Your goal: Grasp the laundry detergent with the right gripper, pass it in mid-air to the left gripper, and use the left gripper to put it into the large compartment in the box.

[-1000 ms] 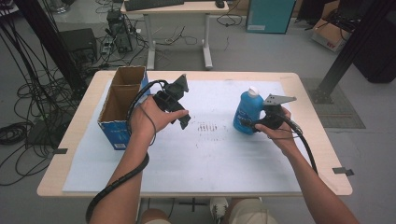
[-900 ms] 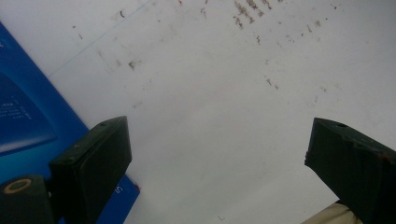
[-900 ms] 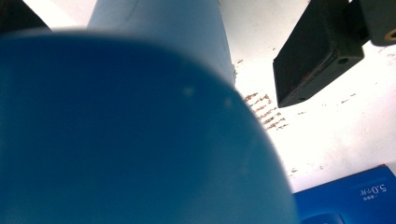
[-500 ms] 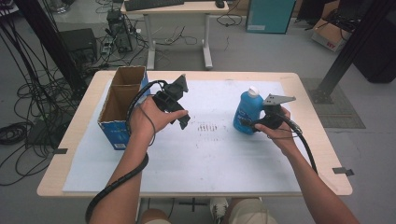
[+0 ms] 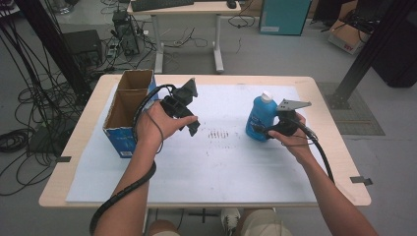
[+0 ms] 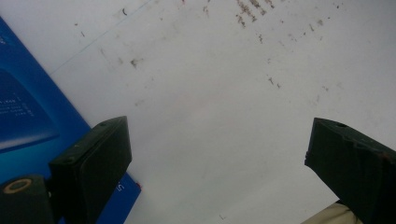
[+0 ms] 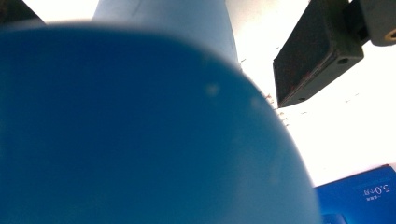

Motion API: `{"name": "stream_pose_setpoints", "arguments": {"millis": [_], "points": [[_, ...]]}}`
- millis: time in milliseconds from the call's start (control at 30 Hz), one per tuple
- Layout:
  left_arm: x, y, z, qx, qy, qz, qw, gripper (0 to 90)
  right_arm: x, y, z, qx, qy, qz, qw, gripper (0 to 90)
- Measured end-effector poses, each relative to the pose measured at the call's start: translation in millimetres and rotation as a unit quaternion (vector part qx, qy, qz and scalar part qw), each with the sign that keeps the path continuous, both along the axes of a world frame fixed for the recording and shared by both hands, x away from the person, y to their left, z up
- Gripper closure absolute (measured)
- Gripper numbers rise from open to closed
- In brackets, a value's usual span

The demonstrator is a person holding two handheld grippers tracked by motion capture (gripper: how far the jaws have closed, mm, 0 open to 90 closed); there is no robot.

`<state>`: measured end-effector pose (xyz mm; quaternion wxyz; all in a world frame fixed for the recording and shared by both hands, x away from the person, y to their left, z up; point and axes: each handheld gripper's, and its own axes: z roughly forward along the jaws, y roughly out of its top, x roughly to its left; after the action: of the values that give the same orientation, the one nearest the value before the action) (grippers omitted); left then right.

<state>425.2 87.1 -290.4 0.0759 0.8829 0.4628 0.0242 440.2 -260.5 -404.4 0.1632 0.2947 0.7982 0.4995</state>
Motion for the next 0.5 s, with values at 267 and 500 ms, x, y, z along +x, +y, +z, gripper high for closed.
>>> {"name": "stream_pose_setpoints", "arguments": {"millis": [267,500], "points": [[0.2,-1.1,0.7,0.001,0.000,-0.001,1.0000,7.1,0.1,-0.1,0.4,0.003,0.000,-0.002,1.0000,1.6],[0.5,-1.2,0.9,0.001,-0.001,-0.001,1.0000,7.1,0.7,-0.2,-0.5,0.001,0.000,0.000,1.0000,1.6]]}}
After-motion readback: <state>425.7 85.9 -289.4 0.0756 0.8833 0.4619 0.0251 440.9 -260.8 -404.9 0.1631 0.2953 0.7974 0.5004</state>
